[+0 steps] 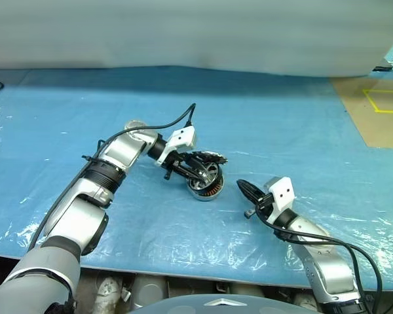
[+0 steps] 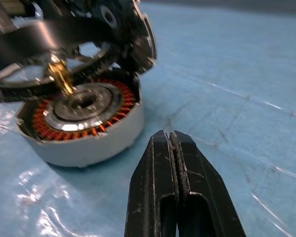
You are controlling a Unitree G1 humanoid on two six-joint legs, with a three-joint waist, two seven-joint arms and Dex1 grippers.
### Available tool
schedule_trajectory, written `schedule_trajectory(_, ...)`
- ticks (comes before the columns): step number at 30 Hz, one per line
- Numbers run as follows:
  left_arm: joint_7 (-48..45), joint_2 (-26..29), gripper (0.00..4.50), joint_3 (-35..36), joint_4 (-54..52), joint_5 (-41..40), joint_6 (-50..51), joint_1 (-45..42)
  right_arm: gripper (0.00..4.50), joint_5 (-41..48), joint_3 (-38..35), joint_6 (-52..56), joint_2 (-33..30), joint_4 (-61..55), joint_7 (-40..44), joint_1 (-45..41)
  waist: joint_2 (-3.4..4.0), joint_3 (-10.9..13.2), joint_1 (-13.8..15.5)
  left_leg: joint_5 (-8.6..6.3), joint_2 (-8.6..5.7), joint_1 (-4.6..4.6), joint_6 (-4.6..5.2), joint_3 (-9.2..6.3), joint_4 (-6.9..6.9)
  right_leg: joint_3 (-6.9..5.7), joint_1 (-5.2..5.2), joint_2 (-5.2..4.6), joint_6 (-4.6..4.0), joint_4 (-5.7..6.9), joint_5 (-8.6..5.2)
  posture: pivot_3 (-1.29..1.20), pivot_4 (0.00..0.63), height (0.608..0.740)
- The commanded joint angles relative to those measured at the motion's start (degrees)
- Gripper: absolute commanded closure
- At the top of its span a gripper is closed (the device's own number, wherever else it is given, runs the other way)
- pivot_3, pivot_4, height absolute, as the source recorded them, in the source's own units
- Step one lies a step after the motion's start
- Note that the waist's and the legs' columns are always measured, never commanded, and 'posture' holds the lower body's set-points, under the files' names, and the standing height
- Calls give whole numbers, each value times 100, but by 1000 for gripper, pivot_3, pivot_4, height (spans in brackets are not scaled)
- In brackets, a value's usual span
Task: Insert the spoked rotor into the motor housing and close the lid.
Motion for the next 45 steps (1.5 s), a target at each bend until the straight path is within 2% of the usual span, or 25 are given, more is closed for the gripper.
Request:
schedule_trajectory(1, -59, -20, 3205, 111, 15, 99, -42, -208, 4500, 14, -57, -577, 72, 93, 82, 114, 0, 0, -1, 0, -1, -1, 0, 0, 0, 0, 0, -1, 0, 0, 0, 0, 150, 740)
schedule_trajectory(12, -122, -204, 3205, -30, 226, 525, -7, -479, 4500, 772, -117, -155, -140, 74, 725, 285, 0, 0, 2, 0, -2, 1, 2, -1, 4, -1, 5, -3, -1, -1, 0, 0, 150, 740)
schedule_trajectory(21, -313, -95, 3205, 5, -48, 651, 151, -491, 4500, 763, 9, 401, -229, -406, 548, 174, 0, 0, 1, 0, 0, 0, 2, -1, 4, -3, 5, -3, -2, -2, 0, 0, 150, 740)
schedule_trajectory(29, -262, 147, 3205, 68, -283, 686, 293, -383, 4500, 722, 54, 498, -240, -341, 610, 157, 0, 0, 2, 0, 1, -1, 2, -1, 2, -4, 4, -3, -2, -6, -1, 0, 150, 740)
schedule_trajectory(45, -145, -179, 3205, -179, -162, 921, 121, -358, 4500, 749, 102, 309, -211, -181, 902, 288, 0, 0, 19, 0, -1, -2, 2, -1, 1, -4, 4, -6, -2, -7, -1, 0, 150, 740)
